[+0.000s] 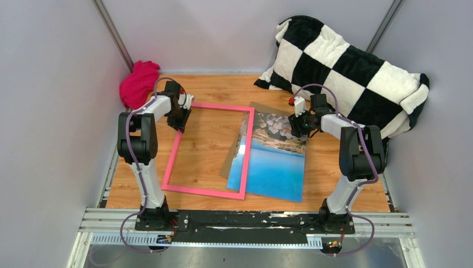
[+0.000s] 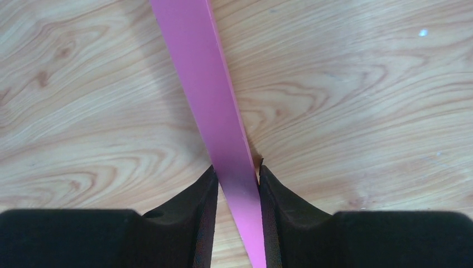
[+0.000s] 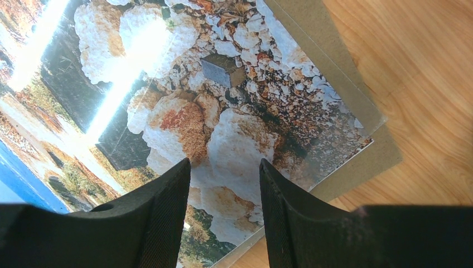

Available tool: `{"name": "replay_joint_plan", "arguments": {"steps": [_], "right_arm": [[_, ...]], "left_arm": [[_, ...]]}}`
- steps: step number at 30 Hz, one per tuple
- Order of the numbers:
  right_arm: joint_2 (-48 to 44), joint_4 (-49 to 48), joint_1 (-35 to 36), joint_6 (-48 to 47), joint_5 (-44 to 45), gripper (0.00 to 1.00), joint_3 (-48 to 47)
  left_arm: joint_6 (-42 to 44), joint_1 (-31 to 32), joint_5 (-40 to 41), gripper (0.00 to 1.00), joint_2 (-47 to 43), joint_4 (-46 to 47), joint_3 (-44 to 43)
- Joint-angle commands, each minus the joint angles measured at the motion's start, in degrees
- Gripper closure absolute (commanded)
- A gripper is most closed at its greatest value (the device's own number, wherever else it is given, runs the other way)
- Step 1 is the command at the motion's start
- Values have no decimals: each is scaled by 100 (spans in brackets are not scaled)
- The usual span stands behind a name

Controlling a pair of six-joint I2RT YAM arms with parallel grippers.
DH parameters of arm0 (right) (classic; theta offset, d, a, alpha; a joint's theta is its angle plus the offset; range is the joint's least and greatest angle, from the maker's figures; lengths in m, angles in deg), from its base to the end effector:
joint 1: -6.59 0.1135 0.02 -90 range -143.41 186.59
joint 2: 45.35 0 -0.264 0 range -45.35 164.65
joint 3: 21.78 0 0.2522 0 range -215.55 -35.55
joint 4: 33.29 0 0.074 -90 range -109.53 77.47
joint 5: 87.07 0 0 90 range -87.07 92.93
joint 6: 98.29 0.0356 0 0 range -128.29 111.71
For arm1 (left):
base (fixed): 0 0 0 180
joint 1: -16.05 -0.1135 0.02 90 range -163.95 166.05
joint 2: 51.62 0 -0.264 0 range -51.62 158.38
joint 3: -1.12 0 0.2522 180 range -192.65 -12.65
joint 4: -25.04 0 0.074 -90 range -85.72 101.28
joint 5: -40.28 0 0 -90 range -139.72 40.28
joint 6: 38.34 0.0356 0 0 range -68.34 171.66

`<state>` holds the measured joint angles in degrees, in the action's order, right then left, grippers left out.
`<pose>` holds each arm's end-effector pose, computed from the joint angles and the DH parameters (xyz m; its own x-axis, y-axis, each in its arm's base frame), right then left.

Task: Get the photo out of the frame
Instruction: Move the photo frame item to the center of the board.

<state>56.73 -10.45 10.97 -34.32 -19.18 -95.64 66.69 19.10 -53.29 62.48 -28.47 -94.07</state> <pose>0.3626 0.0412 0.1692 -0.5623 -0.4508 -0.6932 -0.6159 0.7878 -0.0128 0.3988 -0.0235 0.1683 -0.9007 0.3072 -0.3071 0.3163 0.9484 0.0210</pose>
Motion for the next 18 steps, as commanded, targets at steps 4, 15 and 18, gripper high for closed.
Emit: {"name": "replay_joint_plan", "arguments": {"steps": [4,15,18], "right_arm": [[459,830,-54,-26,36,49,248],[474,857,-86,-17,-8,49,221],[484,867,-95,-9,-21,49,217]], "left_arm": [[179,-287,120,68,76,-159,-241],[498,-669,349,68,149,-177,-497],[547,-760,480,68,196,-209,-559]]}}
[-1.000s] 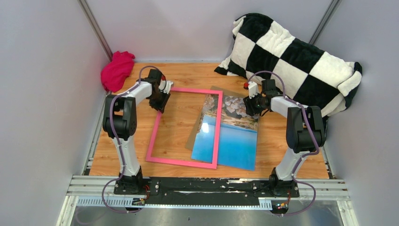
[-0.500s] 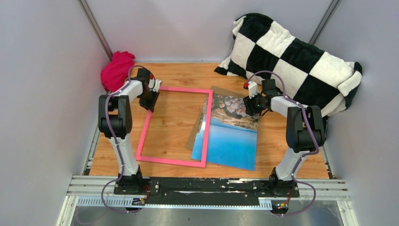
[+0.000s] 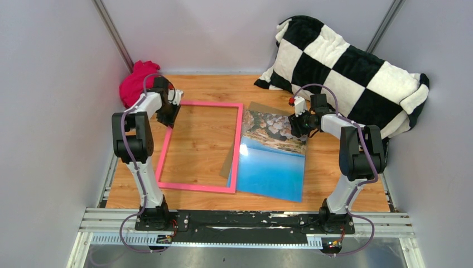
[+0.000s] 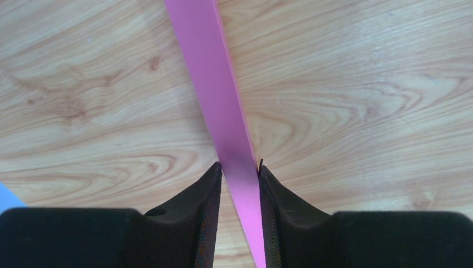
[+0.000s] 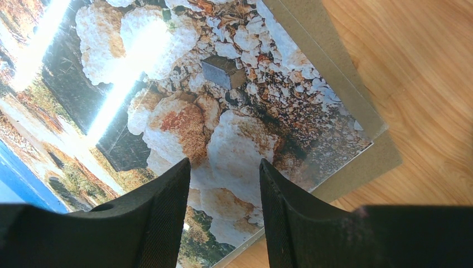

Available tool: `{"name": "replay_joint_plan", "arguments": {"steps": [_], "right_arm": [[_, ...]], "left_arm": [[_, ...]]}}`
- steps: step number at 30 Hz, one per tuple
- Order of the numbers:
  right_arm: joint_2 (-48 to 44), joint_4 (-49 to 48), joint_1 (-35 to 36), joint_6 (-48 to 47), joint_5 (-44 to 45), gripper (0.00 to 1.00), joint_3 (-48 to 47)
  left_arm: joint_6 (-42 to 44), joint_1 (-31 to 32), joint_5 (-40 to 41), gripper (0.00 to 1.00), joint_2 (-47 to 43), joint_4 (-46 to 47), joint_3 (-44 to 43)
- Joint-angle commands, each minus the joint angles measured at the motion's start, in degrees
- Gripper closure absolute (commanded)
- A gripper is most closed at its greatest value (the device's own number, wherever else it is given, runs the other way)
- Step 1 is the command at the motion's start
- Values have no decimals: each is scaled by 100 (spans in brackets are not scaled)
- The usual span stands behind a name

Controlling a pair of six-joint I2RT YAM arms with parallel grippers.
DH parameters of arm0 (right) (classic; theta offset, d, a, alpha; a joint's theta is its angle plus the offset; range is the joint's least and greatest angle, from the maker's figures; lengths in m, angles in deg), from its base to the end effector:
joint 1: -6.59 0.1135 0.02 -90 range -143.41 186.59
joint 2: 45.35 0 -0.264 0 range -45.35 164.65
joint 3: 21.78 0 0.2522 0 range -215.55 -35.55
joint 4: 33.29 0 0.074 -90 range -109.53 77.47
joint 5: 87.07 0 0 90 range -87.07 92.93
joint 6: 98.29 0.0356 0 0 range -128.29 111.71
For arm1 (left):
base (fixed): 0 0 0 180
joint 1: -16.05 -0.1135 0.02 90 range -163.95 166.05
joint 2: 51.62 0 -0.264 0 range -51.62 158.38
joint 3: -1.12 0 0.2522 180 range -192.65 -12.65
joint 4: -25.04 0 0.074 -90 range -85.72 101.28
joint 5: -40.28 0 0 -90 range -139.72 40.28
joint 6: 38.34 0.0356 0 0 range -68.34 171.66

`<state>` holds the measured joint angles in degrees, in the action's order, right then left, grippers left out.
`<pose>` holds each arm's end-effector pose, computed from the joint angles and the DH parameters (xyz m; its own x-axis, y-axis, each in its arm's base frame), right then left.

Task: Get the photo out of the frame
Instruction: Move the photo frame item to the center of the board.

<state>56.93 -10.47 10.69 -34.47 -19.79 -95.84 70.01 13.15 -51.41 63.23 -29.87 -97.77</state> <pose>0.3636 0.0399 0.1691 -0.5601 -0.4481 -0.6968 -0.6188 0.7855 -0.0079 0.4089 0.0197 0.1802 -0.9085 0.2691 -0.3198 0.2582 0.9630 0.0767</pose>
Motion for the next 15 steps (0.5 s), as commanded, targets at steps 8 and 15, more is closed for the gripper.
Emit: {"name": "replay_joint_plan", "arguments": {"steps": [8,15], "right_arm": [[472,886,-92,7,5,49,215],[477,896,-120,21,-30,49,203]], "left_arm": [[449,-386,519,68,200,-104,-335],[605,-633,673,68,254,-108,-531]]}}
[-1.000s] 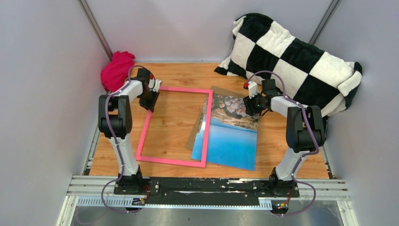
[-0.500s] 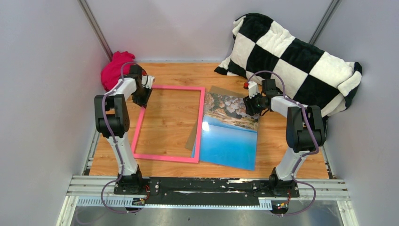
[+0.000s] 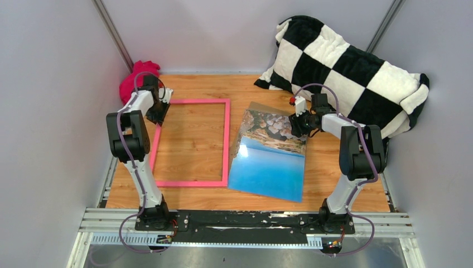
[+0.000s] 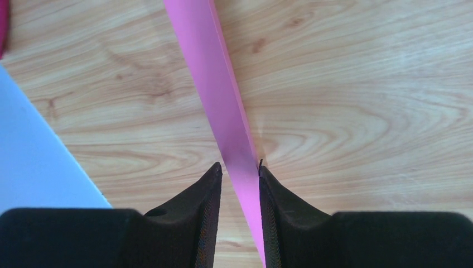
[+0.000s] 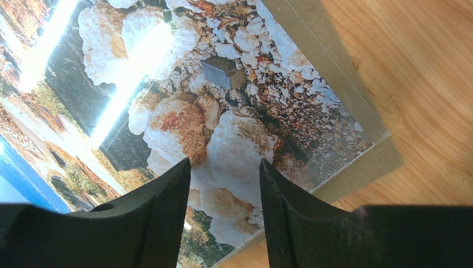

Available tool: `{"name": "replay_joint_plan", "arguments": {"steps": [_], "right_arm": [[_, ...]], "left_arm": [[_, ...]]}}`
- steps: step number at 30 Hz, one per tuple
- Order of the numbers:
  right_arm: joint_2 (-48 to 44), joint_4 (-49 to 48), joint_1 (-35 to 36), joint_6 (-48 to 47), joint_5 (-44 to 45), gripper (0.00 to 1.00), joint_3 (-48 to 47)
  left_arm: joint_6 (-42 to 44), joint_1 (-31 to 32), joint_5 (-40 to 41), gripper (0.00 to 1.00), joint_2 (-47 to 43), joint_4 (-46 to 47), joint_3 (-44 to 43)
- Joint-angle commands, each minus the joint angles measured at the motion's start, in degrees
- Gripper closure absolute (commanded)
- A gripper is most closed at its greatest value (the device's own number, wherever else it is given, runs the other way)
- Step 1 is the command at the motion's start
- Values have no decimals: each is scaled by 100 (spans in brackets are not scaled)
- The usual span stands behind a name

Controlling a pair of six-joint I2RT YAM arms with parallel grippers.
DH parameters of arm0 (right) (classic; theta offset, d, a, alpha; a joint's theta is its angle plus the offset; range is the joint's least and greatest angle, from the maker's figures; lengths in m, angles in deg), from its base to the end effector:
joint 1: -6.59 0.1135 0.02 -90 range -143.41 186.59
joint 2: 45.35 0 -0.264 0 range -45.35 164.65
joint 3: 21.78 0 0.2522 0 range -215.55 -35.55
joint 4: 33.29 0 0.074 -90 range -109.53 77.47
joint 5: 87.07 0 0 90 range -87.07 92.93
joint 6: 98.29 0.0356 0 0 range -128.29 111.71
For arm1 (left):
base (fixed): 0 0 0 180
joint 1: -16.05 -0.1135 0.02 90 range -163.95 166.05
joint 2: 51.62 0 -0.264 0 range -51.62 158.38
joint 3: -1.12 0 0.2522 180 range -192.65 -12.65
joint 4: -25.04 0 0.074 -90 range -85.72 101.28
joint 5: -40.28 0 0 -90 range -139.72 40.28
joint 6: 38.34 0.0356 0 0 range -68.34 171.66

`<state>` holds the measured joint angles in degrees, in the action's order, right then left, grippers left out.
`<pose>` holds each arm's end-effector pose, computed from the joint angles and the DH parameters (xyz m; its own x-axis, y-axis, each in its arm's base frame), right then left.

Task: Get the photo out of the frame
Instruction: Move the photo frame item to the center of the board.

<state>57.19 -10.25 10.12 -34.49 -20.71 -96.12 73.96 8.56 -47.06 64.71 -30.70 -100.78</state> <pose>0.3648 0.0368 0.1689 -0.5628 -0.4399 -0.6998 -0.6191 0.7853 0.0041 0.4147 0.0562 0.1842 -0.9183 0.2616 -0.2973 0.2190 0.9610 0.1691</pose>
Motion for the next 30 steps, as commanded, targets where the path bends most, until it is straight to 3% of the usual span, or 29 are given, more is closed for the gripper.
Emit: {"name": "replay_joint_plan", "arguments": {"steps": [1,12,15,21,26,30], "right_arm": [[449,874,-70,23,61,49,231],[464,898,-101,22,22,49,212],[468,900,-107,30,4,49,206],[473,918,-124,31,-18,49,187],[478,926,-140,29,-35,49,186],[470,931,-158,27,-59,49,186]], "left_arm": [[246,-194,254,68,115,-25,-264],[716,-286,688,68,198,-26,-573],[653,-294,496,67,133,-67,-471],[173,-289,-644,42,-417,-100,167],[-82,-289,-1205,39,-702,-88,548],[-221,-293,-1115,40,-685,-78,755]]}}
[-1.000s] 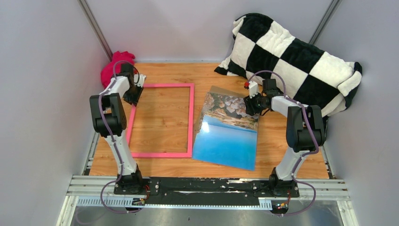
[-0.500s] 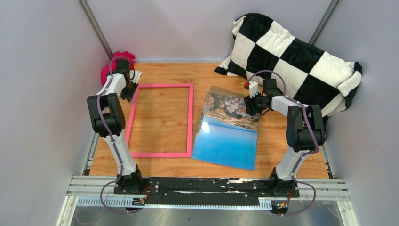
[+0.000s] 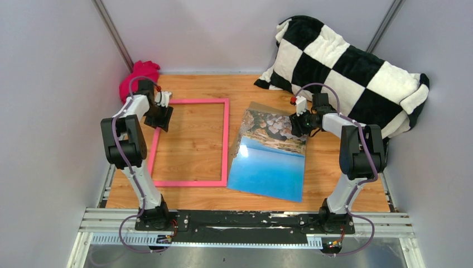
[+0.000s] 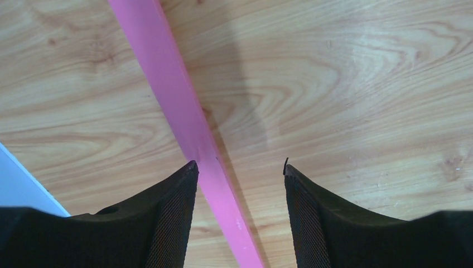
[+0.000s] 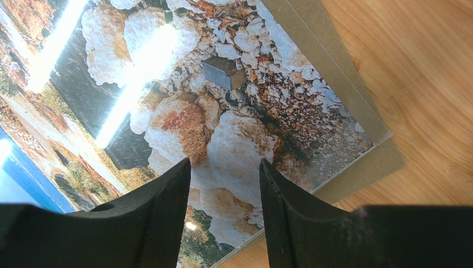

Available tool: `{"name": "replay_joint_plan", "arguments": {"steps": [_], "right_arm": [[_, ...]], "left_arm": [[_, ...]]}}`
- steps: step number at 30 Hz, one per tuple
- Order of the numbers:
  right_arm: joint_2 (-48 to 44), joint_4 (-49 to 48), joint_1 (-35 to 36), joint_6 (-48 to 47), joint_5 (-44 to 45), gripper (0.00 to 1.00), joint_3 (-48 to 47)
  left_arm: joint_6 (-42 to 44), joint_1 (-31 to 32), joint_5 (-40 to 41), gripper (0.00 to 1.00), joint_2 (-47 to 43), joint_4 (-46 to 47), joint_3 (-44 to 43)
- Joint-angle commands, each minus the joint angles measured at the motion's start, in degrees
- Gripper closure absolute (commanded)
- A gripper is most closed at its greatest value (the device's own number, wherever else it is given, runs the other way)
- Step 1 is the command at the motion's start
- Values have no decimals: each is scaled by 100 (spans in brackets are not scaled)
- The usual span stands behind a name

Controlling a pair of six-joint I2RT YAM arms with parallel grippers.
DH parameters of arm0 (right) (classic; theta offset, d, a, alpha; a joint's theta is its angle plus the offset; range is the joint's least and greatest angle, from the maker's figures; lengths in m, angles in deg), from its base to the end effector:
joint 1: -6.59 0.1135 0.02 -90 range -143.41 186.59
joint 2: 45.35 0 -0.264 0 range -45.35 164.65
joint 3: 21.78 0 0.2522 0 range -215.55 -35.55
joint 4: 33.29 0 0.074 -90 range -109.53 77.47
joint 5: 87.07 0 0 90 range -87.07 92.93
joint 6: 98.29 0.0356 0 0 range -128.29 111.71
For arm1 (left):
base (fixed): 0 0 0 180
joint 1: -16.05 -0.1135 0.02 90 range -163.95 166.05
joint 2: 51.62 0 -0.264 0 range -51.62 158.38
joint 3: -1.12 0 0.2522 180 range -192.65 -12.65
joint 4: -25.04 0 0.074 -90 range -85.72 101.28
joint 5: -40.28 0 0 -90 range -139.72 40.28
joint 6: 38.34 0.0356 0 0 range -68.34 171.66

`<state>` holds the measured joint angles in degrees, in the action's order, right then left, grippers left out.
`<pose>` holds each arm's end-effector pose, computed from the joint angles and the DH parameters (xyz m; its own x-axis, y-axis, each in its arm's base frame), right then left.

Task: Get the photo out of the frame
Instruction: Move the photo frame item to the center of the board.

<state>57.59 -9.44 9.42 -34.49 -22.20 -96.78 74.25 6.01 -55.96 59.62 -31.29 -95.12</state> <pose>0.3664 0.0333 0.1692 -0.5686 -0.4283 -0.7023 -0.6220 0.7826 0.0263 0.3889 0.0649 0.1907 -0.9147 0.2259 -0.3351 0.2300 0.9728 0.0279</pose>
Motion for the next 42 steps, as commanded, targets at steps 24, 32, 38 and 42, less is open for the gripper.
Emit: {"name": "replay_joint_plan", "arguments": {"steps": [24,32,38,42], "right_arm": [[455,907,-145,23,-36,49,204],[460,925,-157,18,-54,49,197],[479,934,-163,19,-54,49,182],[481,942,-166,18,-62,49,182]], "left_arm": [[-482,-226,1408,58,-7,892,652],[-500,-409,1473,66,255,847,262],[-488,-437,1559,65,339,836,77],[-529,-443,1435,63,275,793,47]]}}
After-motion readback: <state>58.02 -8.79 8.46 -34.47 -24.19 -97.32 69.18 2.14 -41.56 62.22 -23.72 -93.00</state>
